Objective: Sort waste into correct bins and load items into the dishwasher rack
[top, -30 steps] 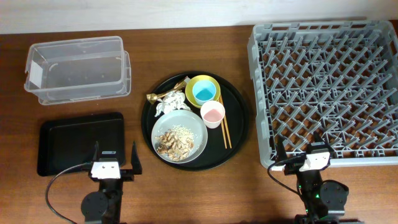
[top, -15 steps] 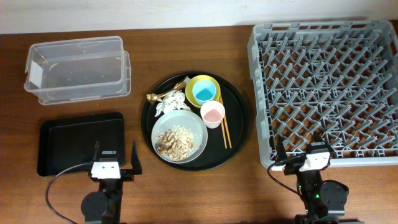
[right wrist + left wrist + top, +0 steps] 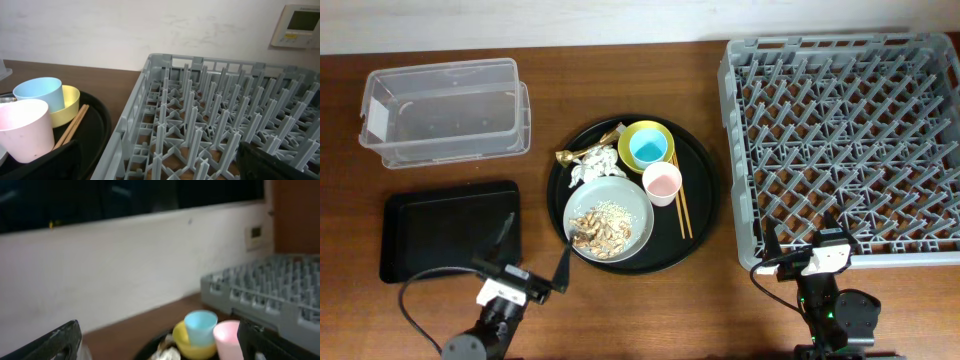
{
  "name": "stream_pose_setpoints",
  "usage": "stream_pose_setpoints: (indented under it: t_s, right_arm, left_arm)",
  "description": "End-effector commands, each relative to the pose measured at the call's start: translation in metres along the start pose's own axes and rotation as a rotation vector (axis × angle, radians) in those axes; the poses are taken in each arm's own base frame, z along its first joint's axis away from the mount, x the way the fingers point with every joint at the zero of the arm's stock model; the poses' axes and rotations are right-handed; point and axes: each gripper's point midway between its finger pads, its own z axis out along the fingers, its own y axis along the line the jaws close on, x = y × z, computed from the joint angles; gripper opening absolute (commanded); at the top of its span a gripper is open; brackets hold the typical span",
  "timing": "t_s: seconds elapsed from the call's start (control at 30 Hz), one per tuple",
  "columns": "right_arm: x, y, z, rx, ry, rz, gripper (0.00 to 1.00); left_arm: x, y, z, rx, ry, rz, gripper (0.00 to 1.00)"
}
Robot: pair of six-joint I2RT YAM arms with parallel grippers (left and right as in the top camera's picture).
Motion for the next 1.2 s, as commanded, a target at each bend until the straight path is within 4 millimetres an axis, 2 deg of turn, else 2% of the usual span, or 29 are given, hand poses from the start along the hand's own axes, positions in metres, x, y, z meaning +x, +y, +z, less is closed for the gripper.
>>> stream_pose_setpoints:
  t_s: [0.0, 0.2, 0.4, 0.57, 0.77, 0.93, 1.0, 1.17]
  right_arm:
    - [0.003, 0.001, 0.000, -0.002, 0.003, -0.007, 0.98]
    - [0.003, 0.001, 0.000, -0.002, 0.003, -0.007, 0.98]
    - [0.003, 0.001, 0.000, -0.002, 0.003, -0.007, 0.98]
    - [0.003, 0.001, 0.000, -0.002, 0.003, -0.007, 0.98]
    - [0.003, 0.001, 0.000, -0.002, 0.003, -0.007, 0.98]
    - [0.003, 0.001, 0.000, -0.001, 0.003, -0.007, 0.98]
    - [0.003, 0.001, 0.000, -0.002, 0.003, -0.007, 0.98]
    - [0.003, 0.001, 0.000, -0.002, 0.003, -0.007, 0.98]
  left_arm:
    - [-0.009, -0.010, -0.001, 0.060, -0.038, 0.010, 0.99]
    - [-0.014, -0.010, -0.001, 0.058, -0.053, 0.018, 0.99]
    - [-0.031, -0.008, 0.000, 0.057, -0.064, 0.025, 0.99]
    - [-0.026, -0.003, 0.010, 0.059, 0.030, -0.026, 0.99]
    - [-0.020, 0.011, 0.039, 0.069, 0.206, -0.122, 0.99]
    - [-0.005, 0.026, 0.070, 0.088, 0.527, -0.298, 0.99]
    - [-0.006, 0.028, 0.084, 0.119, 0.611, -0.357, 0.99]
    - [-0.029, 0.003, 0.108, 0.365, 0.585, -0.462, 0.99]
